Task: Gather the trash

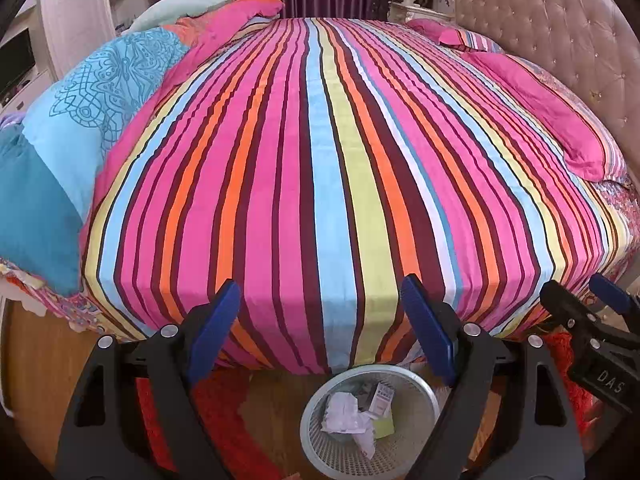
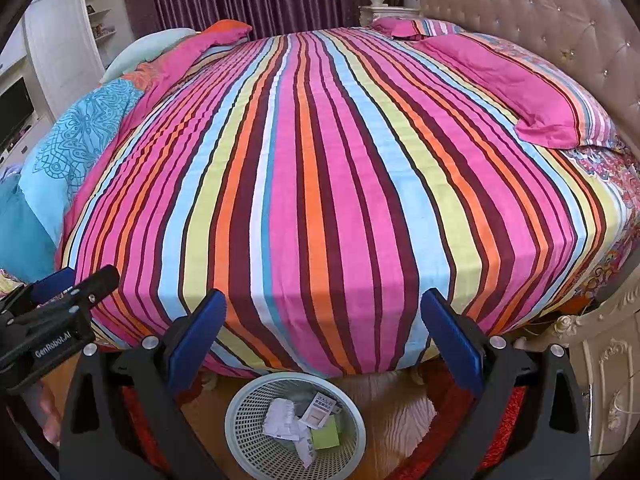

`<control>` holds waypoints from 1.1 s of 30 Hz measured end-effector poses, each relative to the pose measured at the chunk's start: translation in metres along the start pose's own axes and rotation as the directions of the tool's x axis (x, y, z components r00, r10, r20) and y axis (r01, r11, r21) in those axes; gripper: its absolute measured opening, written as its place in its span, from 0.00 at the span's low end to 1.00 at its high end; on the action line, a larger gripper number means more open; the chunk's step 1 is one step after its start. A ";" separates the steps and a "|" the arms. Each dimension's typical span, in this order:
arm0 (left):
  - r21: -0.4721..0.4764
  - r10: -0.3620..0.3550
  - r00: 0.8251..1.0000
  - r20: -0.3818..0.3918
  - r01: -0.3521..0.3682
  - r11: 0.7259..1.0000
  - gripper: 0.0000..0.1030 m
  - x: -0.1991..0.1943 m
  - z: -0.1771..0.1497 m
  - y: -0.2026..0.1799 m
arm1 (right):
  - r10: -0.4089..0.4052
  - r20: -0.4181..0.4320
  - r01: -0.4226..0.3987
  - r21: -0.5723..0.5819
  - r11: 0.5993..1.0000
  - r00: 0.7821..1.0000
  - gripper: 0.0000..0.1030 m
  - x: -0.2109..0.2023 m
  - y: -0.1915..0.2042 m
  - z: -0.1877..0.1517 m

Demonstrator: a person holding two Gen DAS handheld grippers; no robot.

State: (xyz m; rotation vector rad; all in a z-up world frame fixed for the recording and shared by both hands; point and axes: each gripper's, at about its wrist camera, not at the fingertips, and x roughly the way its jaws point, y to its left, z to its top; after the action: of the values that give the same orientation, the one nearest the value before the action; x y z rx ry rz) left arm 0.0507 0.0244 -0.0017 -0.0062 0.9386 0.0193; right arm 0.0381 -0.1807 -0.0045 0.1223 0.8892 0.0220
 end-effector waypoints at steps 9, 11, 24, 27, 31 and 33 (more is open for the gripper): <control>0.021 -0.002 1.000 0.009 0.002 1.000 0.78 -0.007 0.002 -0.005 | 0.001 0.007 -0.001 -0.016 1.000 1.000 0.91 -0.006 0.001 0.002; 0.027 -0.001 1.000 0.016 0.001 1.000 0.78 -0.010 0.002 -0.008 | 0.003 0.015 -0.003 -0.016 1.000 1.000 0.91 -0.009 0.001 0.002; 0.048 0.004 0.999 0.032 -0.005 0.999 0.78 -0.020 0.004 -0.013 | -0.003 0.044 0.005 -0.026 1.000 0.999 0.91 -0.018 0.005 0.004; 0.052 0.005 0.999 0.032 -0.006 0.999 0.78 -0.020 0.004 -0.013 | -0.006 0.047 0.007 -0.027 1.000 0.999 0.91 -0.018 0.005 0.004; 0.051 0.009 1.000 0.029 -0.010 0.999 0.78 -0.019 0.005 -0.014 | -0.012 0.050 0.013 -0.020 1.000 0.999 0.91 -0.018 0.004 0.005; 0.049 0.009 1.000 0.027 -0.011 0.999 0.78 -0.019 0.006 -0.013 | -0.013 0.048 0.014 -0.018 1.000 0.999 0.91 -0.017 0.003 0.005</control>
State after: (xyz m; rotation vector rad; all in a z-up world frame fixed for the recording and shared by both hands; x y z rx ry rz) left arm 0.0448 0.0111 0.0167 0.0443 0.9117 0.0056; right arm 0.0313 -0.1790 0.0125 0.0997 0.8415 0.0145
